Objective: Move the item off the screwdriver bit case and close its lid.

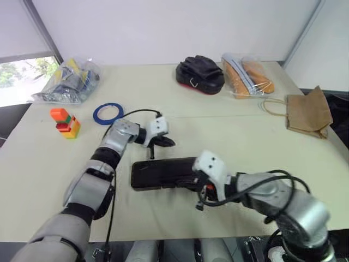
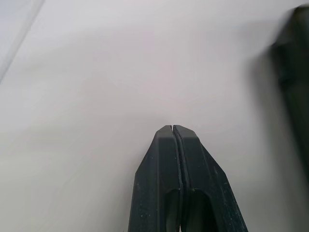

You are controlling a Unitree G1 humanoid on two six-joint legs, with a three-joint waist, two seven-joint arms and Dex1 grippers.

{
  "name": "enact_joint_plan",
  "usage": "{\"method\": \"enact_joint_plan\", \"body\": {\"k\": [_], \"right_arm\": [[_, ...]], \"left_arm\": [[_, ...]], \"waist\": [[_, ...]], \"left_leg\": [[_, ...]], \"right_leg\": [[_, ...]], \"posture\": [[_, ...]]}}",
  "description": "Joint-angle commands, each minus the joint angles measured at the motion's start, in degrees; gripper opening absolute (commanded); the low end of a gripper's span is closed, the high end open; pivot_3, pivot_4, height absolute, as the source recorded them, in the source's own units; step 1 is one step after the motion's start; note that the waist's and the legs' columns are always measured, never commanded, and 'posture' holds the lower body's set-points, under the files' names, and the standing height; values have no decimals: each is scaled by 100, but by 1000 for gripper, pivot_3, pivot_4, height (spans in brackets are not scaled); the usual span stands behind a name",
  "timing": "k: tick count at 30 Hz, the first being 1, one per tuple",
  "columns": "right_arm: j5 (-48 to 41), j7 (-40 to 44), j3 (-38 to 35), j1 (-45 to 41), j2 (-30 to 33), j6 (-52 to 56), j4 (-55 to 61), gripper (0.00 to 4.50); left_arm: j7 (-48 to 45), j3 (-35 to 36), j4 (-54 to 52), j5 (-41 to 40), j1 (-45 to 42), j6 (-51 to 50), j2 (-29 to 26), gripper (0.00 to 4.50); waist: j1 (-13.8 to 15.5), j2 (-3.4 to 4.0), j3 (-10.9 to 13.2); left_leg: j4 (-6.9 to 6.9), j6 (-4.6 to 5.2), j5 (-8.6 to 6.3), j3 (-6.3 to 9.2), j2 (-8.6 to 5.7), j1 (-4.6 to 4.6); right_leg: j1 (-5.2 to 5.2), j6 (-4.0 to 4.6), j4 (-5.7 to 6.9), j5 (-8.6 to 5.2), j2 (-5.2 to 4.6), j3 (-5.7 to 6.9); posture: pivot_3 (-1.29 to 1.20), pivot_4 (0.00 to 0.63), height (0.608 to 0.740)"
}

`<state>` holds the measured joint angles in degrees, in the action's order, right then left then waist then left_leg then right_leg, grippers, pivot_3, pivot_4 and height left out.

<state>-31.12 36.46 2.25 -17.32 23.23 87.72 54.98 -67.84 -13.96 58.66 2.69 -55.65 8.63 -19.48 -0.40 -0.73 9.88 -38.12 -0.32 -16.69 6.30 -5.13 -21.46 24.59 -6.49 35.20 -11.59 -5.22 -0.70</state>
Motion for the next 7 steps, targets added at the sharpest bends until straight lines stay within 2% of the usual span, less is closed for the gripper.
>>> {"method": "enact_joint_plan", "body": {"k": [1, 3, 7], "right_arm": [[-1277, 866, -2506, -489, -534, 349, 65, 23], [-1378, 702, -3402, -927, -669, 257, -492, 23], [-1422, 317, -3897, -1217, -590, -99, -1231, 23]], "left_arm": [[277, 1035, -309, -866, -77, -639, -280, 0], [397, 1472, -989, -1265, 252, -1229, -472, 0], [733, 1856, -2711, -1669, 1233, -2120, -757, 0]], "waist": [[-26, -9, 9], [-61, -9, 8], [-54, 0, 3]], "left_leg": [[-1, 0, 0, -1, 0, -7], [-5, 0, 0, -5, -1, -6], [19, 0, -1, -8, 2, 6]], "right_leg": [[6, 0, -1, 1, 1, -1], [6, -1, 1, 2, 0, -5], [10, 4, 5, 0, -2, -12]], "posture": [[0, 150, 740], [0, 150, 740], [0, 150, 740]]}}
